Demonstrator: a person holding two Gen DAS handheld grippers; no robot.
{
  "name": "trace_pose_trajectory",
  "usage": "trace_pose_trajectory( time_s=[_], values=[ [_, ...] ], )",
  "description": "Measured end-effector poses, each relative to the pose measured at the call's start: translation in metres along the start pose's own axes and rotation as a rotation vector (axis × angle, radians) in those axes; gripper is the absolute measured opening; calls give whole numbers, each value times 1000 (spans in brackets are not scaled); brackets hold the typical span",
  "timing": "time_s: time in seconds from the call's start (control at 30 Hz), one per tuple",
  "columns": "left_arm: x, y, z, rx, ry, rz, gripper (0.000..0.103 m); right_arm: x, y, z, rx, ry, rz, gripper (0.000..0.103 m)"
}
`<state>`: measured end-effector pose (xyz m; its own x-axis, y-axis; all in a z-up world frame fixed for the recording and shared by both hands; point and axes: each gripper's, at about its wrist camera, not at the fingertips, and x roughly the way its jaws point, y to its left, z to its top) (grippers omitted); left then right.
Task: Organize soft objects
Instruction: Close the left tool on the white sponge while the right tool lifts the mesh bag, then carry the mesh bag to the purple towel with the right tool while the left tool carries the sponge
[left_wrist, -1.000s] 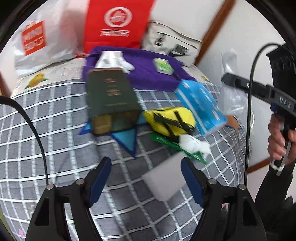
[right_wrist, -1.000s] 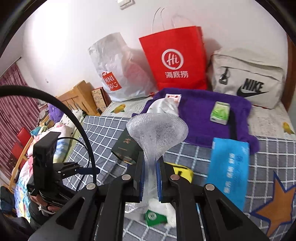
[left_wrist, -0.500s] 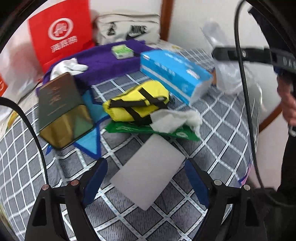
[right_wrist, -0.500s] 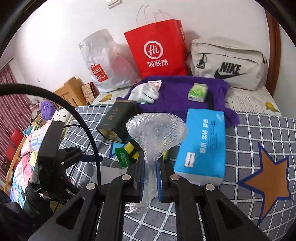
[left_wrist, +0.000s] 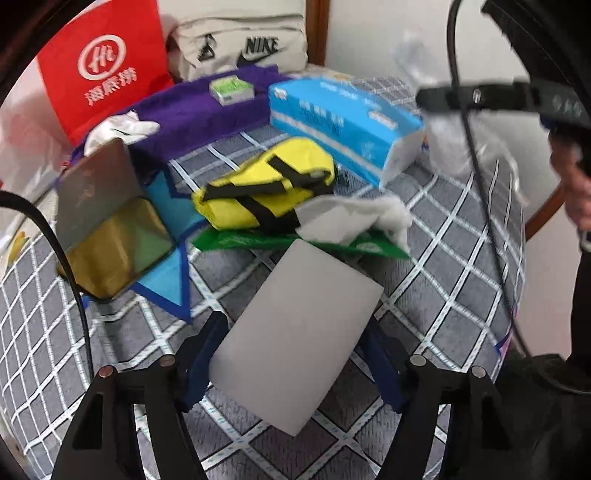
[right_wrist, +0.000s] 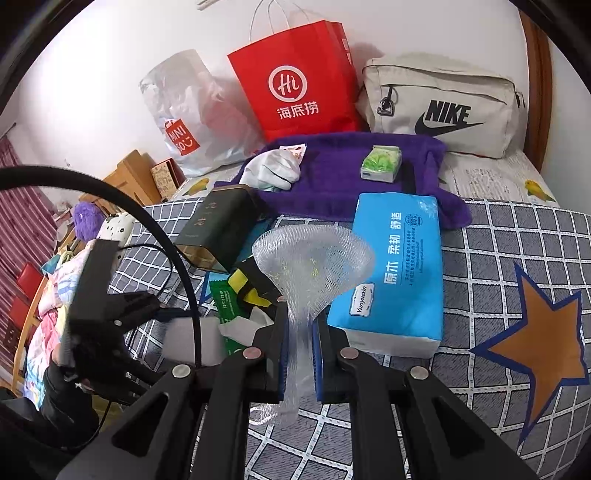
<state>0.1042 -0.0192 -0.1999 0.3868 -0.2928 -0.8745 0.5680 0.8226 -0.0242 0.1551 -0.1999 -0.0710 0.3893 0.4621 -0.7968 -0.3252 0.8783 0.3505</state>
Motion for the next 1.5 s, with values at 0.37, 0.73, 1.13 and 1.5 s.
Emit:
trace_pose_trajectory(
  time_s=[0.37,0.73,1.13,1.5],
  values=[
    [-46,25,12,-194,-100,38,70,1,4,5,-2,0,8,11],
    [-73,59,37,-414,-182,124,70,-1,12,18,-26,-15,-108,11],
    [-88,86,75,-492,-252,153,70,-10,6,44,-36,-65,-118,11],
    [-92,93,109,-453,-273,169,70,-10,-9,67,-22,-92,-123,11]
  ],
)
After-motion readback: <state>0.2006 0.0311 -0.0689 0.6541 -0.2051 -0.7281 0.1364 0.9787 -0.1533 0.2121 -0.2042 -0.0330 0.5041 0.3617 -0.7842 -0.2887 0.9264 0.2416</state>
